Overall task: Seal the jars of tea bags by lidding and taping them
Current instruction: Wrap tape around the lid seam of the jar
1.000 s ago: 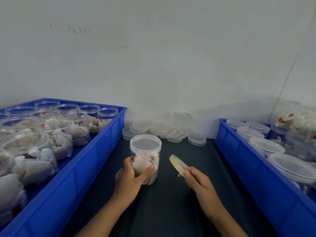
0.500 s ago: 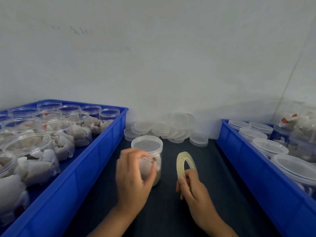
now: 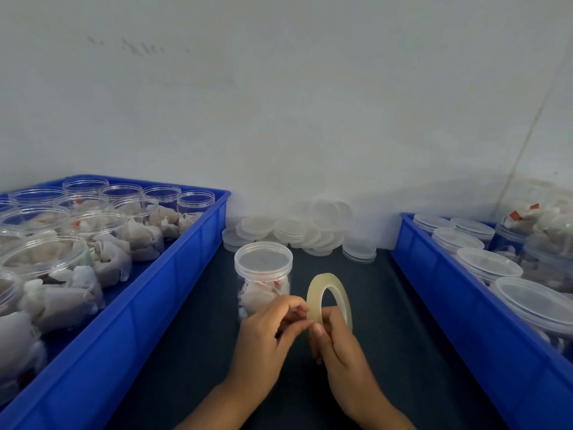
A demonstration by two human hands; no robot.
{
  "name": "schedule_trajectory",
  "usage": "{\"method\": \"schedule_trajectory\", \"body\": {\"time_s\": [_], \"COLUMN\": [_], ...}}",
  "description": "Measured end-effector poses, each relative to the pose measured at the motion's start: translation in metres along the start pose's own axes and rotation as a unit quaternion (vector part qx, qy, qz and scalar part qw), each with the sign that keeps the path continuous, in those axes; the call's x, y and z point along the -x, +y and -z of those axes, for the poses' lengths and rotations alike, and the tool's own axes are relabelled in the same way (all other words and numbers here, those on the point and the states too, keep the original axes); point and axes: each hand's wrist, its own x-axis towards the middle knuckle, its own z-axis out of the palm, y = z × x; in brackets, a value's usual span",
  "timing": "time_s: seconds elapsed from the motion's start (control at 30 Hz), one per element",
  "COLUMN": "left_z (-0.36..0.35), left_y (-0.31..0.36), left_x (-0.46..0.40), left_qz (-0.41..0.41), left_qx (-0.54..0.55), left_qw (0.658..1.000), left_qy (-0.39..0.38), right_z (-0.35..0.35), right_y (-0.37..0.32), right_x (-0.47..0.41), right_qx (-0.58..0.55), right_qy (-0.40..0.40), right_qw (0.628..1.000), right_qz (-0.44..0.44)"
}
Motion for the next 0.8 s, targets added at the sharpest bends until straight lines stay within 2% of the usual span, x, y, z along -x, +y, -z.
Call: {"method": "schedule_trajectory", "body": {"time_s": [0.27,0.47,0.57,0.8], "left_z": [0.0042,0.0001,-0.0003,0.0026], "left_y": [-0.0024,-0.005,-0.0042,-0.0012], "left_x": [-0.0028,0.0004,0.0013,-0.0018], "left_qz": [-0.01,0.005,0.017,-0.005], "left_qx": [-0.002,-0.024,0.005,-0.004], "left_qw": [1.0,1.0,1.0,1.0], "left_qy": [0.003,0.002,0.008,0.013], "right_z": [-0.0014,-0.0017,-0.0007,-0.0008], "right_y": [-0.0032,-0.004,-0.0032,-0.0011], "right_x": [0.0019,0.002,0.0015,0.0016], "right_qx": [0.034,0.026,0.018,0.024], "right_qy": [-0.033,-0.022,-0.018,-0.029], "right_qw": [0.999,0.999,1.0,0.999], "right_qz": [-0.015,-0.01,-0.001,0.005]}}
